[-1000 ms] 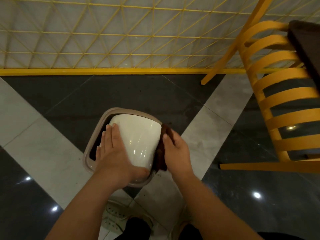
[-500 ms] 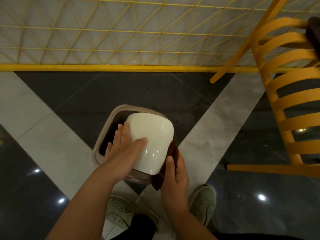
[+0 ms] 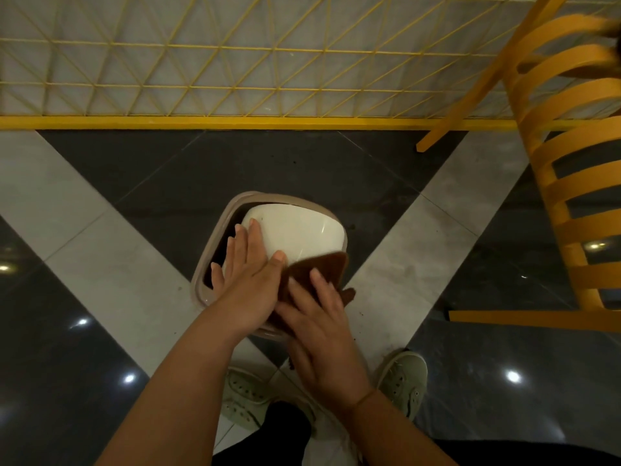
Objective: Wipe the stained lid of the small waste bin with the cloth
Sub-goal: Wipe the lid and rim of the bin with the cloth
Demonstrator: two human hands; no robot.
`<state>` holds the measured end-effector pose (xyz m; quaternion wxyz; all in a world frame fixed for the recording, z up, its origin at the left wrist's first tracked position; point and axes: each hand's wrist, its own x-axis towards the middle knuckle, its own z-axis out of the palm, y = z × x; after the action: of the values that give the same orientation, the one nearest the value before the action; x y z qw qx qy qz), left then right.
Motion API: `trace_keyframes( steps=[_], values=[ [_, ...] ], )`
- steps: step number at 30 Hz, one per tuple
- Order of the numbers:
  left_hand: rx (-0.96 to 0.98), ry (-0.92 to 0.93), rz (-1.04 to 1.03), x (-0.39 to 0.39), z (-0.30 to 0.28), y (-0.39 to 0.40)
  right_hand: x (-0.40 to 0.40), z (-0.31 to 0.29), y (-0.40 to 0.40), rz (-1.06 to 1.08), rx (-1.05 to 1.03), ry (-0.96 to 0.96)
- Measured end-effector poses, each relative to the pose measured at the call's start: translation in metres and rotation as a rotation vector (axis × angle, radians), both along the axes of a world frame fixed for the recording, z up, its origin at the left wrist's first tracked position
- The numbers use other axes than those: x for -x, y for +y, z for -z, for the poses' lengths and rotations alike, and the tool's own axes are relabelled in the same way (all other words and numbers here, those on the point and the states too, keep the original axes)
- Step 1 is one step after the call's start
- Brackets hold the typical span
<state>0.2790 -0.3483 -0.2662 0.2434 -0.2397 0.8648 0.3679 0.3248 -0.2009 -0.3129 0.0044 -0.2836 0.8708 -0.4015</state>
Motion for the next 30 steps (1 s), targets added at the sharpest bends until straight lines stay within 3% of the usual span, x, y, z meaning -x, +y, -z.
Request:
trace_keyframes(
  steps=[5, 11, 20, 26, 30],
  values=[
    [-0.059, 0.008, -0.062, 0.005, -0.002, 0.003, 0.004, -0.011, -0.017, 0.195, 0.118, -0.228],
    [0.077, 0.038, 0.014, 0.003, -0.001, 0.013, -0.042, 0.001, -0.027, 0.322, 0.121, -0.415],
    [0.168, 0.06, 0.045, 0.0, 0.006, 0.015, 0.037, -0.014, -0.021, 0.589, 0.592, -0.737],
    [0.177, 0.058, 0.023, 0.001, 0.003, 0.018, -0.03, -0.007, -0.034, 0.573, 0.602, -0.73],
    [0.183, 0.065, 0.047, 0.0, 0.003, 0.018, -0.024, -0.004, -0.036, 0.596, 0.562, -0.654]
  ],
)
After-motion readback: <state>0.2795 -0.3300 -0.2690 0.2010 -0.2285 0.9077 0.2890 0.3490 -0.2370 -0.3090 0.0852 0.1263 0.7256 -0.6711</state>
